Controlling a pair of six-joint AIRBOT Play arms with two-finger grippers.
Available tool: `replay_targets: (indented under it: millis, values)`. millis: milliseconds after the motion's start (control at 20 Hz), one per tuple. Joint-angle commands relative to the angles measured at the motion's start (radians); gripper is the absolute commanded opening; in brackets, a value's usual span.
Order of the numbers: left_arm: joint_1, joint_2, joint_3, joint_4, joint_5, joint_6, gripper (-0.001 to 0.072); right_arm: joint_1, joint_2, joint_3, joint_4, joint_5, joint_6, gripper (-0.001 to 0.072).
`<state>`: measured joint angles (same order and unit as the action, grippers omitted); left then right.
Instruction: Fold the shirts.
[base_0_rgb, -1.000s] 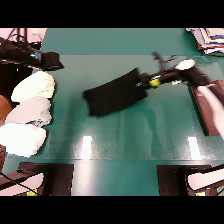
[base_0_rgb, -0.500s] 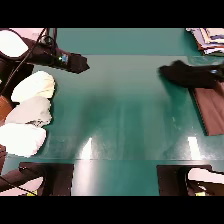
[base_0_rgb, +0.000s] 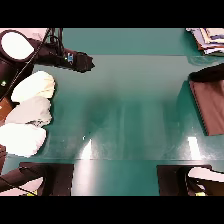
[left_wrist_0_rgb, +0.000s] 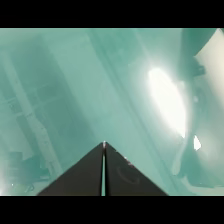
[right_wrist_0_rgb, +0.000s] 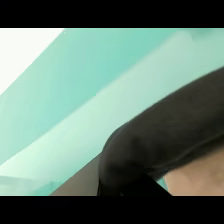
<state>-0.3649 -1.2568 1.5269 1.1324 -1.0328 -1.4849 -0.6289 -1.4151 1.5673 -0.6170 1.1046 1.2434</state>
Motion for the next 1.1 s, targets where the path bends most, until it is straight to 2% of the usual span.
replay_targets:
  millis: [0,200,400,500,700,750,800,850,900,1050]
  values:
    - [-0.001,0.0,0.0,0.003,0.001,0.0,0.003,-0.007,0.001,0.121,-0.084,0.084,0.052,0.0015]
    - [-0.001,0.0,0.0,0.007,-0.003,0.0,0.003,-0.017,0.016,0.148,-0.147,0.201,0.077,0.0015]
    - [-0.001,0.0,0.0,0.014,-0.028,0.001,0.003,-0.084,0.1,0.023,-0.153,0.225,0.077,0.0015]
    - [-0.001,0.0,0.0,0.016,-0.033,0.001,0.003,-0.128,0.157,-0.064,-0.235,0.237,0.077,0.0015]
    - [-0.001,0.0,0.0,0.016,-0.032,0.002,0.003,-0.211,0.258,-0.237,-0.504,0.299,0.077,0.0032]
    - [-0.001,0.0,0.0,0.016,-0.032,0.002,0.003,-0.232,0.277,-0.277,-0.556,0.31,0.077,0.0176]
    - [-0.001,0.0,0.0,0.016,-0.033,0.003,0.003,-0.255,0.294,-0.32,-0.591,0.313,0.077,0.0378]
    - [-0.001,0.0,0.0,0.016,-0.032,0.009,0.003,-0.279,0.307,-0.36,-0.597,0.313,0.077,0.0498]
    - [-0.001,0.0,0.0,0.016,-0.033,0.019,0.003,-0.305,0.319,-0.392,-0.597,0.314,0.077,0.0525]
    - [-0.001,0.0,0.0,0.016,-0.033,0.02,0.003,-0.343,0.352,-0.433,-0.542,0.316,0.077,0.0524]
